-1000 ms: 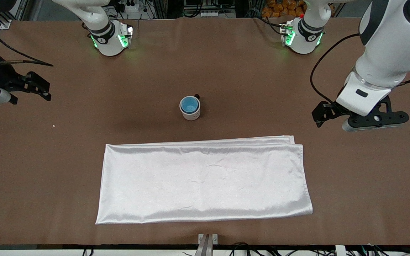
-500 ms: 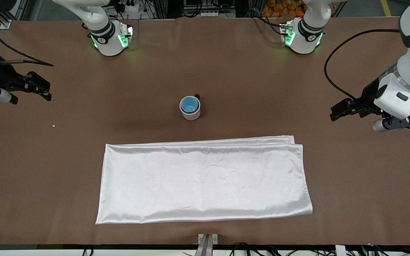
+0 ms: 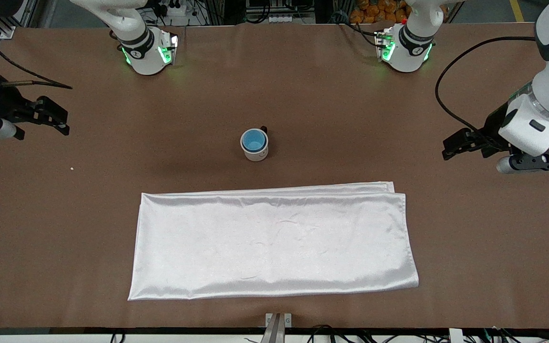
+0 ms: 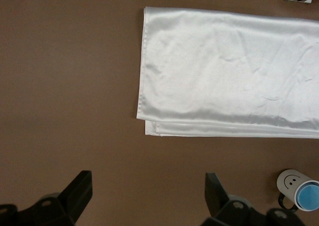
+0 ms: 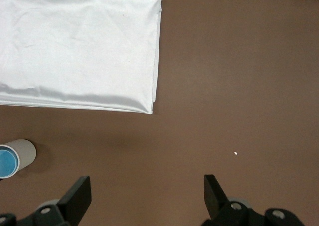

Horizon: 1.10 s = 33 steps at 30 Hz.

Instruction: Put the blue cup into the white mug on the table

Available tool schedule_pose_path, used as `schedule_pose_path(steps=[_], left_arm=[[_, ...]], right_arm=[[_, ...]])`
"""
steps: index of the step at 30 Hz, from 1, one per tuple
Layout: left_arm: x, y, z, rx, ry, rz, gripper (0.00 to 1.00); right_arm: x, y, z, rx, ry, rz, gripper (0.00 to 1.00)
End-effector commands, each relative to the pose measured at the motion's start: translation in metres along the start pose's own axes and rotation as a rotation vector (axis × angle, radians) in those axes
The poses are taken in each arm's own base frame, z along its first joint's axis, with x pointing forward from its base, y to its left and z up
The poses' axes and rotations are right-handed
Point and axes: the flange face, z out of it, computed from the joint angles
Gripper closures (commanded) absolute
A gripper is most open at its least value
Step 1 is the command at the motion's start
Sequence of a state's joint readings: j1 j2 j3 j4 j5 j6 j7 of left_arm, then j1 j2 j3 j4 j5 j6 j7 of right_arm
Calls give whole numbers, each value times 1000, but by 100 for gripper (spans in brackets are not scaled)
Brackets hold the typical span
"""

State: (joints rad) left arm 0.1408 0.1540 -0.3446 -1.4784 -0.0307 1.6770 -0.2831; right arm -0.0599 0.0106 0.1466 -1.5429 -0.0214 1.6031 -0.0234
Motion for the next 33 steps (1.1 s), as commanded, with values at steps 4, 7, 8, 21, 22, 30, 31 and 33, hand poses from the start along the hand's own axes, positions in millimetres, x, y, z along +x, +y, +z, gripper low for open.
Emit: schedule_pose_path(steps=[4,7,8,21,22,30,31,33], left_arm=[[-11,-7,-17,45,29,20,0],[-11,-7,-17,47,30,20,0],[-11,-9,-17,47,30,17,0],[-5,-38,-23,68,42,-6,0],[-5,-41,-24,69,43,6,0],[-12,-40,-34,78,50,36,0],[-12,-41,-34,88,45,43,0],[-13,-42,-35,130,50,73,0]], right_arm=[[4,-2,-1,-10,1,-13,0],[4,-1,-1,-10,1,-11,0],[3,-1,-1,-10,-1,-13,0],[5,-1,4,-8,-11,-13,0],[5,-1,4,-8,-11,-13,0],[5,0,5,-4,-13,-11,0],[5,0,5,-4,-13,-11,0],[6,-1,6,-4,-14,-13,0]])
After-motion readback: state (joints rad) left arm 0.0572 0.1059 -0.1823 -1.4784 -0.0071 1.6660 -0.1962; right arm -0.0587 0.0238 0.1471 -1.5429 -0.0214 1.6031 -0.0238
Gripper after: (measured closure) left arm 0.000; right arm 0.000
